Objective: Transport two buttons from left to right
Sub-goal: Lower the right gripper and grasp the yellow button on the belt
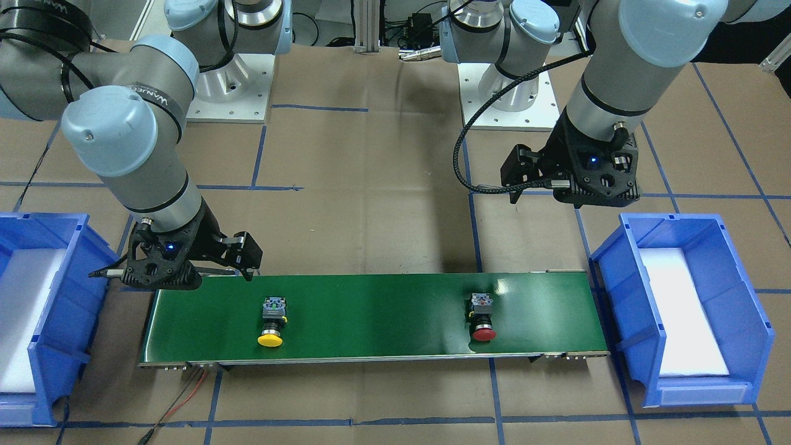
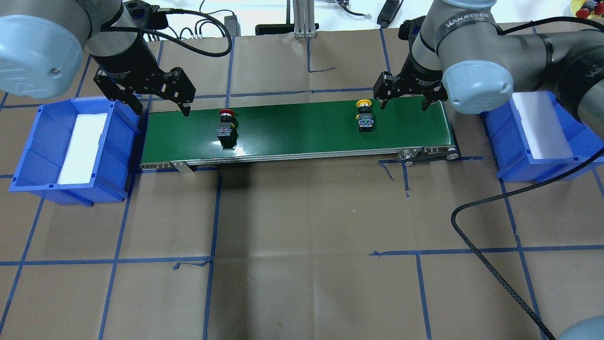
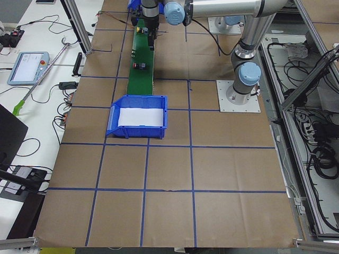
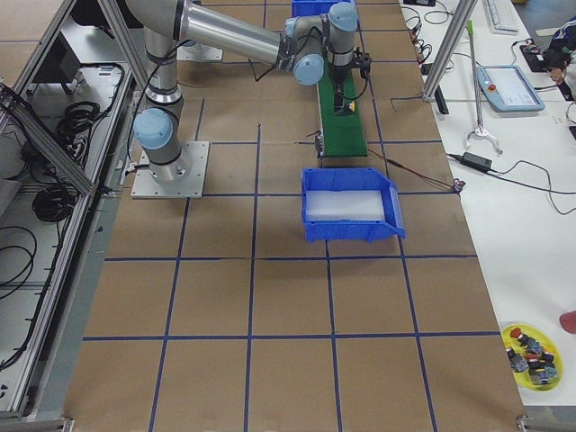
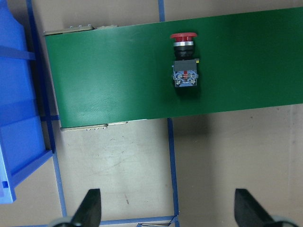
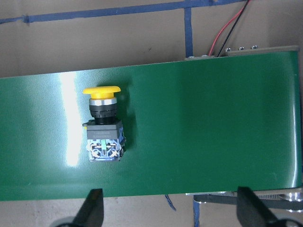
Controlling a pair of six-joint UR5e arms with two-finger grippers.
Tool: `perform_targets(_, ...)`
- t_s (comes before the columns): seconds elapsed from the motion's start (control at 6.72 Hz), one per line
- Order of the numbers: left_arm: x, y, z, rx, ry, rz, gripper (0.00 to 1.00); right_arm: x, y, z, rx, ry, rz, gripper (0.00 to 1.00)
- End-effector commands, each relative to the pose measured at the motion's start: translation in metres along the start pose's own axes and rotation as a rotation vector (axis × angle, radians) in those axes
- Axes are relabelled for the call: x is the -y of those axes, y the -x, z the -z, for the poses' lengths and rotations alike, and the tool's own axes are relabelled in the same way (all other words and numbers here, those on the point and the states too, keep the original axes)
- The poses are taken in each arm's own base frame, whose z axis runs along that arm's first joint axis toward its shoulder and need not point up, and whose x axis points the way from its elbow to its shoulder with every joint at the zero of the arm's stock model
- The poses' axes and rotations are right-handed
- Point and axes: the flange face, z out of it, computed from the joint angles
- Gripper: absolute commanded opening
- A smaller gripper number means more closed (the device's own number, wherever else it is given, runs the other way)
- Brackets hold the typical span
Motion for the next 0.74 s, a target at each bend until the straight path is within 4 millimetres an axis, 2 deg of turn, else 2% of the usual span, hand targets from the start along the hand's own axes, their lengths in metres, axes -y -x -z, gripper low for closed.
perform_targets(0.0,0.001,0.000,0.002,0.000,-0.003,0.009,1.00,0.010,-0.001,-0.025,-0.001,0.025,0.000,1.00)
perform_targets(0.15,0.001,0.000,0.002,0.000,-0.003,0.012,1.00,0.018,0.000,-0.033,0.001,0.028,-0.002,1.00)
perform_targets(0.3,0.001,0.000,0.003,0.000,-0.005,0.014,1.00,0.028,-0.001,-0.054,0.003,0.054,-0.002,1.00)
perform_targets(0.45,0.002,0.000,0.002,0.000,-0.003,0.014,1.00,0.038,0.000,-0.049,-0.006,0.037,0.002,1.00)
perform_targets(0.6,0.002,0.000,0.002,0.000,-0.003,0.012,1.00,0.041,0.000,-0.056,-0.005,0.046,0.003,1.00)
